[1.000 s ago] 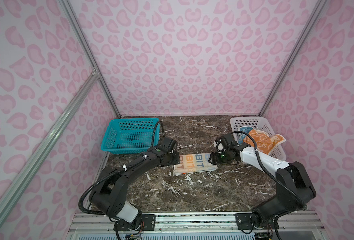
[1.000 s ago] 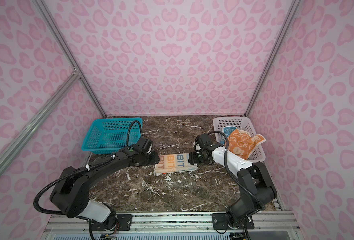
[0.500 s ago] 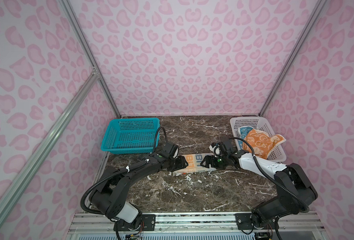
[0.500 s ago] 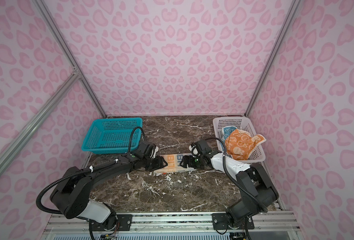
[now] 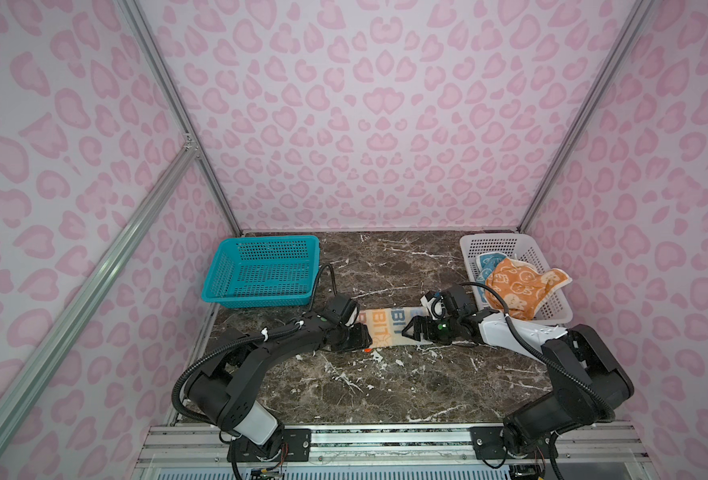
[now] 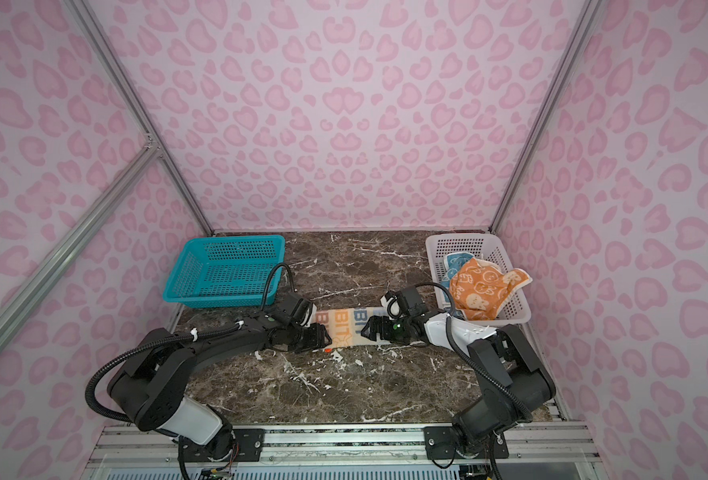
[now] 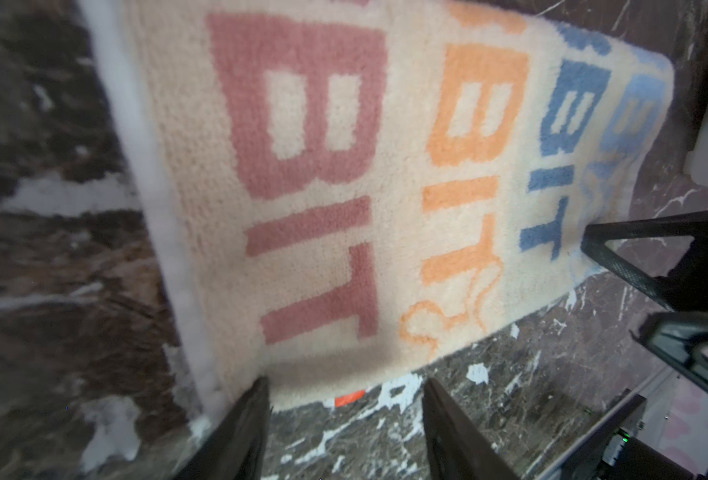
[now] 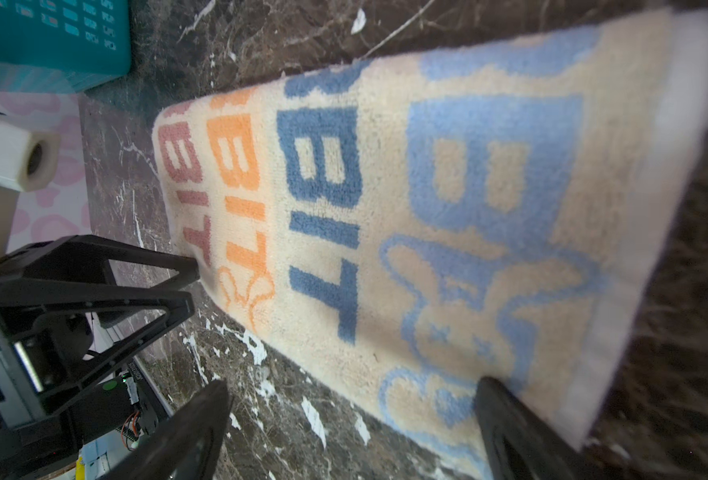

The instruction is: Fold and stack the towels

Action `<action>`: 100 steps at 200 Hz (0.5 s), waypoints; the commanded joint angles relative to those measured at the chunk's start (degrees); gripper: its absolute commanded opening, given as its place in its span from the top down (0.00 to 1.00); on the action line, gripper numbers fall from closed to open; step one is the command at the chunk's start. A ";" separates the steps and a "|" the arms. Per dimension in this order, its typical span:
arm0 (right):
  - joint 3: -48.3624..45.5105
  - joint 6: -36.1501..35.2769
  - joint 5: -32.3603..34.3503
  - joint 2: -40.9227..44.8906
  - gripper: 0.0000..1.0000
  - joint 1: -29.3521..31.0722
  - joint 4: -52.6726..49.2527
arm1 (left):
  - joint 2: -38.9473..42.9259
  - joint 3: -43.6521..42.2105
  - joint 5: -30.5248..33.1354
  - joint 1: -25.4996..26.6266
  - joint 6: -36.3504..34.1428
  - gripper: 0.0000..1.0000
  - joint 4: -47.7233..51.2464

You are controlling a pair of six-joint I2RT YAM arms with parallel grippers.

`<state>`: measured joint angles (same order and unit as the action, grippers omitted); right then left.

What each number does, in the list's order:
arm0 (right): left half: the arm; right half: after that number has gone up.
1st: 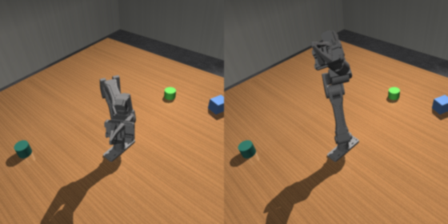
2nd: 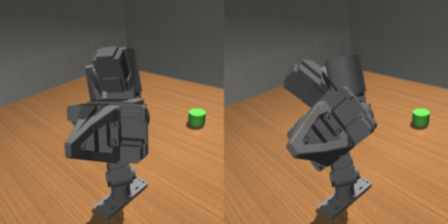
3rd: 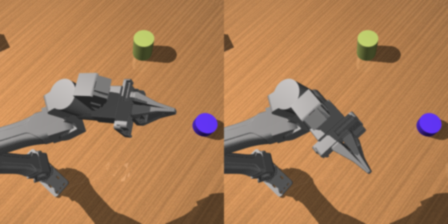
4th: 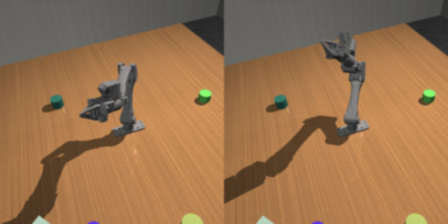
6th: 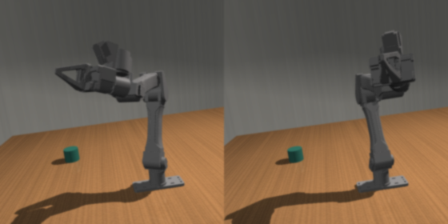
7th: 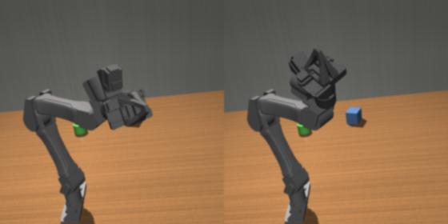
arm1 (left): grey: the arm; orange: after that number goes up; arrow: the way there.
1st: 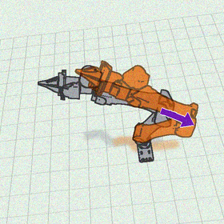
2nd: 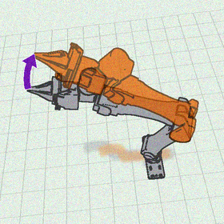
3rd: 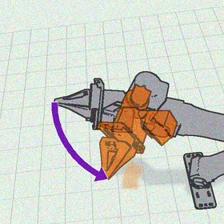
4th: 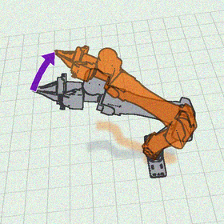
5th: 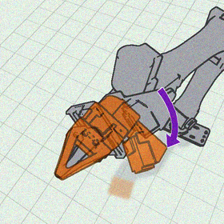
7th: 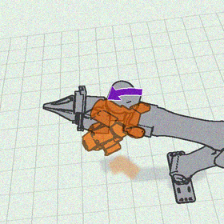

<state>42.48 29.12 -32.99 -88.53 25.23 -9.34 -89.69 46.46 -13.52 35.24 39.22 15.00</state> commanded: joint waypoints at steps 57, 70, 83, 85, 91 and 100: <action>8.93 -5.00 4.66 5.21 0.02 -1.85 -14.38 | 3.13 12.12 18.13 -0.01 -10.10 0.04 13.40; 9.69 -6.02 4.23 4.17 0.02 -3.04 -15.21 | 1.47 13.36 19.36 -0.09 -11.27 0.03 14.17; 10.07 -6.48 3.94 2.79 0.02 -4.32 -15.53 | -0.67 14.28 20.37 0.00 -12.14 0.02 15.12; 10.08 -6.59 3.80 2.59 0.02 -4.45 -15.46 | -0.84 14.50 20.49 0.00 -12.15 0.02 15.55; 10.07 -6.83 3.64 2.02 0.02 -4.82 -15.36 | -1.84 15.16 20.86 0.00 -12.15 0.02 16.48; 10.01 -7.01 3.66 1.50 0.02 -5.10 -15.14 | -2.71 15.47 20.88 0.00 -11.54 0.02 17.16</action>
<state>52.36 24.16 -29.54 -85.52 20.91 -22.20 -90.24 60.25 4.01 35.22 29.04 27.53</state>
